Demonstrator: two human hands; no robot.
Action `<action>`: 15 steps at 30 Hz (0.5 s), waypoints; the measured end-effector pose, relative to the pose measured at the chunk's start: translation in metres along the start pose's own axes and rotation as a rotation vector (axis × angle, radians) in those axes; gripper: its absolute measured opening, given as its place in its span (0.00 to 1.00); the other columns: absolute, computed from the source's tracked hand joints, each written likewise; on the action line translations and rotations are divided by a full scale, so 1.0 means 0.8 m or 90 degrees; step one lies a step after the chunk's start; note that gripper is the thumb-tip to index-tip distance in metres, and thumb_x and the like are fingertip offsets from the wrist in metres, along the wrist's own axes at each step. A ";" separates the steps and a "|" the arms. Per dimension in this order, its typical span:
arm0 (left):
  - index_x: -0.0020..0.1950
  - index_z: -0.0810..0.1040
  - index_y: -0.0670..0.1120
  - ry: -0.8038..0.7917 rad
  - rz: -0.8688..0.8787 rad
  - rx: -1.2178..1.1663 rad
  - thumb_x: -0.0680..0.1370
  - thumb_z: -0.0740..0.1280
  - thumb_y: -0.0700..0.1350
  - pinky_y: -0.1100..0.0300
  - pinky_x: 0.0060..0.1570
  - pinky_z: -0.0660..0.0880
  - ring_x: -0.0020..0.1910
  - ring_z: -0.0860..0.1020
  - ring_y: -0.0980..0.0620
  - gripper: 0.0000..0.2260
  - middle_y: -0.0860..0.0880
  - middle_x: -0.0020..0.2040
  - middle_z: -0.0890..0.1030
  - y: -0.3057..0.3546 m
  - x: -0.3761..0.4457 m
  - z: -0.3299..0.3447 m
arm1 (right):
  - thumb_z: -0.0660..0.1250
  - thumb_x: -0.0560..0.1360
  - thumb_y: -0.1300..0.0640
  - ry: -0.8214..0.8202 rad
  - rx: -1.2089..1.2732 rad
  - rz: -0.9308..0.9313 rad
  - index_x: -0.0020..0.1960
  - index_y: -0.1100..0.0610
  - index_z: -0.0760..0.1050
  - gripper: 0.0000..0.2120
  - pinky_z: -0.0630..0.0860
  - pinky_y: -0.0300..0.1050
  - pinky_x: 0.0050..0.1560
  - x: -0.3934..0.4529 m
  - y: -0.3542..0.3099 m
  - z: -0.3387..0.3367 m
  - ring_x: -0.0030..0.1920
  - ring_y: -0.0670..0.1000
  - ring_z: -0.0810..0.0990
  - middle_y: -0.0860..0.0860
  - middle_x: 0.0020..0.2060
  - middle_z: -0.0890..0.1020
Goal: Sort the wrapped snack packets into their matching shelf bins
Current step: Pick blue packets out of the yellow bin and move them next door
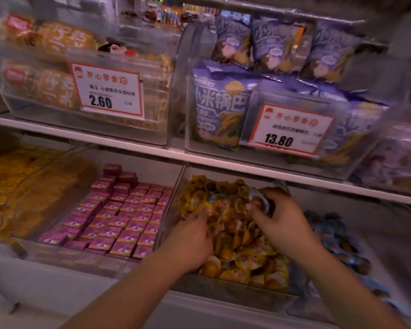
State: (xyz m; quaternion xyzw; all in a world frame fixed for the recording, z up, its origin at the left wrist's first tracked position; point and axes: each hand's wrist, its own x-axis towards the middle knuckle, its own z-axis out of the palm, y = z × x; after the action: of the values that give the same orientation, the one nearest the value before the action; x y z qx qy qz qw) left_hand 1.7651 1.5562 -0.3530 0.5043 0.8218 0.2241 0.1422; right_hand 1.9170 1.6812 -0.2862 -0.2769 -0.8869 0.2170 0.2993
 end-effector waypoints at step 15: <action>0.56 0.78 0.59 0.008 0.003 -0.106 0.67 0.68 0.53 0.54 0.54 0.79 0.55 0.82 0.51 0.18 0.56 0.52 0.85 -0.003 0.030 -0.006 | 0.65 0.74 0.49 -0.099 -0.132 -0.086 0.46 0.53 0.77 0.08 0.75 0.51 0.45 -0.027 0.016 -0.020 0.44 0.49 0.75 0.47 0.44 0.73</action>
State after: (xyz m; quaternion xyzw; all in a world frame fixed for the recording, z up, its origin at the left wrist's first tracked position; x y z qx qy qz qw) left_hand 1.7500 1.5753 -0.3503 0.4912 0.8001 0.2950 0.1776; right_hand 1.9466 1.6809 -0.2900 -0.2280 -0.9417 0.1243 0.2137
